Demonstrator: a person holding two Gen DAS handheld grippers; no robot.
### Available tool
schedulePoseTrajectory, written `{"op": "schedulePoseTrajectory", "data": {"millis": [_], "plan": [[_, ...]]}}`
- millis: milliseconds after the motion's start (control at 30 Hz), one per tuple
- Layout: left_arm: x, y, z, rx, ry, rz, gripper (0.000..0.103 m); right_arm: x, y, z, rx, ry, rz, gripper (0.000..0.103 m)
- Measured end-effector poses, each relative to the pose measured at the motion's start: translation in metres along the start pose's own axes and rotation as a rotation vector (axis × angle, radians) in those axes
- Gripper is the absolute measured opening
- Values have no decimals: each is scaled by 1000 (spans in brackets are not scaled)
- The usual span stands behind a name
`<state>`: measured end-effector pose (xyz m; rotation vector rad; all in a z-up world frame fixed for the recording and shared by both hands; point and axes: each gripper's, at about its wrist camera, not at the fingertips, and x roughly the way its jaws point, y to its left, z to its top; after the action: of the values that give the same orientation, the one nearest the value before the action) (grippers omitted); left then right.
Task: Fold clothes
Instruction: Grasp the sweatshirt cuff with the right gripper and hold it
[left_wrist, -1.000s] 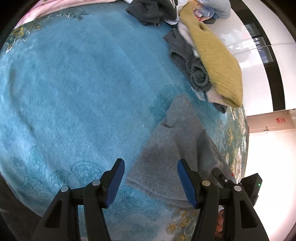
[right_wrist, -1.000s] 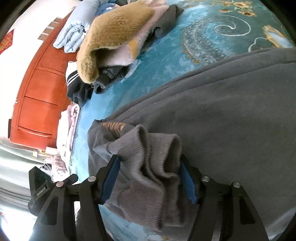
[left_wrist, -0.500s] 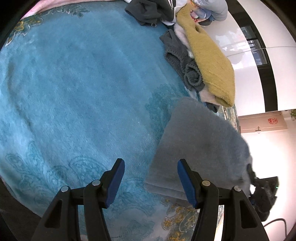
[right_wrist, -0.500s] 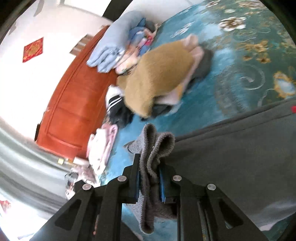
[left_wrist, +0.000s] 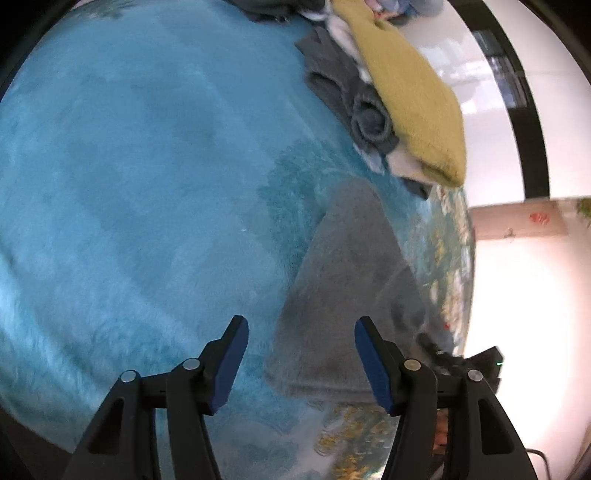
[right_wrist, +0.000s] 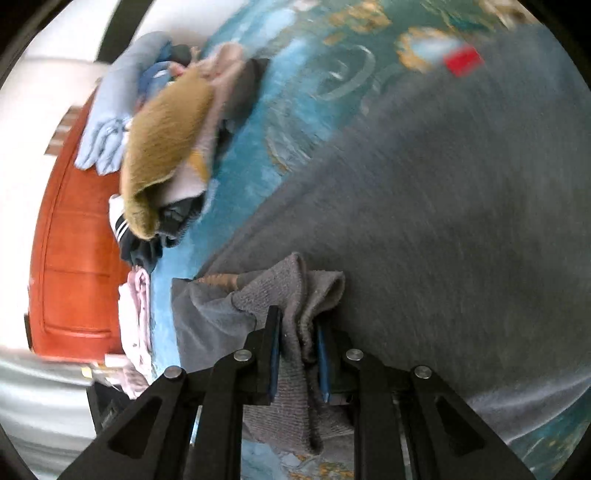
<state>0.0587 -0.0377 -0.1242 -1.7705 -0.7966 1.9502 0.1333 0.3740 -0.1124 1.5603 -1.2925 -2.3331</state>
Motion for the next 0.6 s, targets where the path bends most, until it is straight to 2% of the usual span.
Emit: {"op": "schedulePoseTrajectory", "data": {"millis": [100,233,400,600], "plan": [[17,-5,7,23,30,27,67,3,-4,1,-1,11,-6,18],[35,-3,13,21,93,11,67,9,-19,-2,48,28,21,18],[36,7,21,-71,106,-44,68,8,-22,-2,45,34,31,18],[36,2,26,-45,100,-71,66,6,-29,-2,54,38,41,18]]}}
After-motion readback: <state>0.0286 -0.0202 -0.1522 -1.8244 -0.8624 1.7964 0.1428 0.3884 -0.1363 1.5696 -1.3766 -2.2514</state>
